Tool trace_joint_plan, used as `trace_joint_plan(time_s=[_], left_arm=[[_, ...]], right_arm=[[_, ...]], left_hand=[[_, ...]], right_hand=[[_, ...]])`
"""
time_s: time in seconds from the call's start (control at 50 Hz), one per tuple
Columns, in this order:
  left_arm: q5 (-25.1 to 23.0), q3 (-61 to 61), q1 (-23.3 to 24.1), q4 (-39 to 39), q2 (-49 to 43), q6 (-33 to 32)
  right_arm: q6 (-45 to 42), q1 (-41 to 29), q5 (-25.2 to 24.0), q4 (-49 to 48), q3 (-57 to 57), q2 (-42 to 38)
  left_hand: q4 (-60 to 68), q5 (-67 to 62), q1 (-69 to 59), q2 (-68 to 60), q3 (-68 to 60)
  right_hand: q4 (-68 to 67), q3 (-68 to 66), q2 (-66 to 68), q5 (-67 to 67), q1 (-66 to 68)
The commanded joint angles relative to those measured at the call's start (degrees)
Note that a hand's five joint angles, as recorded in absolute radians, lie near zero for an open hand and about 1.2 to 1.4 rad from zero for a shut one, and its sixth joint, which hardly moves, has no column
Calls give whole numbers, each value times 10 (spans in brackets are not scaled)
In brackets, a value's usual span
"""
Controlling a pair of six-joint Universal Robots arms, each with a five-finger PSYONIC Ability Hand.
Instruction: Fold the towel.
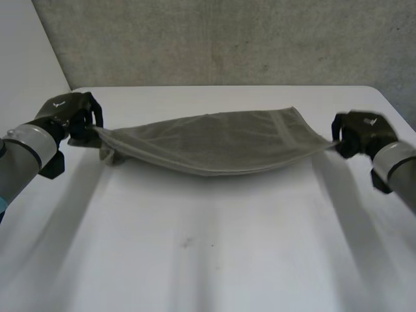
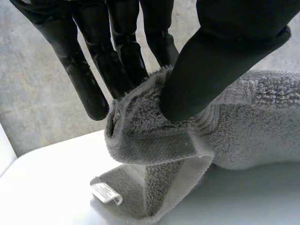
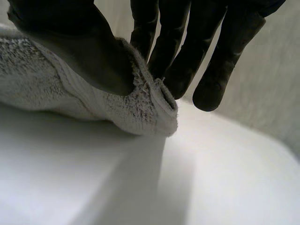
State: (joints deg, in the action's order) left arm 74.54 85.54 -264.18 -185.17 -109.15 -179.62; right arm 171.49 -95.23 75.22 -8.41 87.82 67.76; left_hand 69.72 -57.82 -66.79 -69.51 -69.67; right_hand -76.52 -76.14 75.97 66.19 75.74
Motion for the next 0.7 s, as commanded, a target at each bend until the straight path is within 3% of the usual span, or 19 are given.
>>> trace_joint_plan(time_s=[0.02,0.14,0.22,0.32,0.4,0.54,0.58,0.66,0.7], left_arm=[[-7,44,0,37,57,-15],[-10,90,-13,96,154,-87],[-11,109,-25,118,216,-138],[-11,111,-21,124,225,-160],[-10,116,-19,119,206,-164],[-7,55,-3,118,24,-227],[-4,21,9,118,-16,-244],[4,-121,38,120,-98,-262],[11,-178,42,119,-111,-260]], right_arm=[[-49,24,-67,96,-6,147],[-115,64,-107,220,-71,278],[-143,81,-117,277,-120,283],[-182,84,-120,341,-150,264],[-243,80,-111,371,-148,170],[-304,39,-62,381,-167,48],[-313,15,-15,379,-213,-16],[-307,-4,16,370,-288,-70],[-303,-14,27,337,-386,-107]], left_hand=[[103,-122,-132,-105,-103],[103,-122,-132,-105,-103],[103,-122,-132,-105,-103],[103,-122,-132,-105,-103],[103,-122,-132,-105,-103],[103,-122,-132,-105,-103],[103,-122,-132,-105,-103],[103,-122,-132,-105,-103],[103,-122,-132,-105,-103]], right_hand=[[-35,-39,40,38,43],[-35,-39,40,38,43],[-35,-39,40,38,43],[-35,-39,40,38,43],[-35,-39,40,38,43],[-35,-39,40,38,43],[-35,-39,40,38,43],[-35,-39,40,38,43],[-35,-39,40,38,43]])
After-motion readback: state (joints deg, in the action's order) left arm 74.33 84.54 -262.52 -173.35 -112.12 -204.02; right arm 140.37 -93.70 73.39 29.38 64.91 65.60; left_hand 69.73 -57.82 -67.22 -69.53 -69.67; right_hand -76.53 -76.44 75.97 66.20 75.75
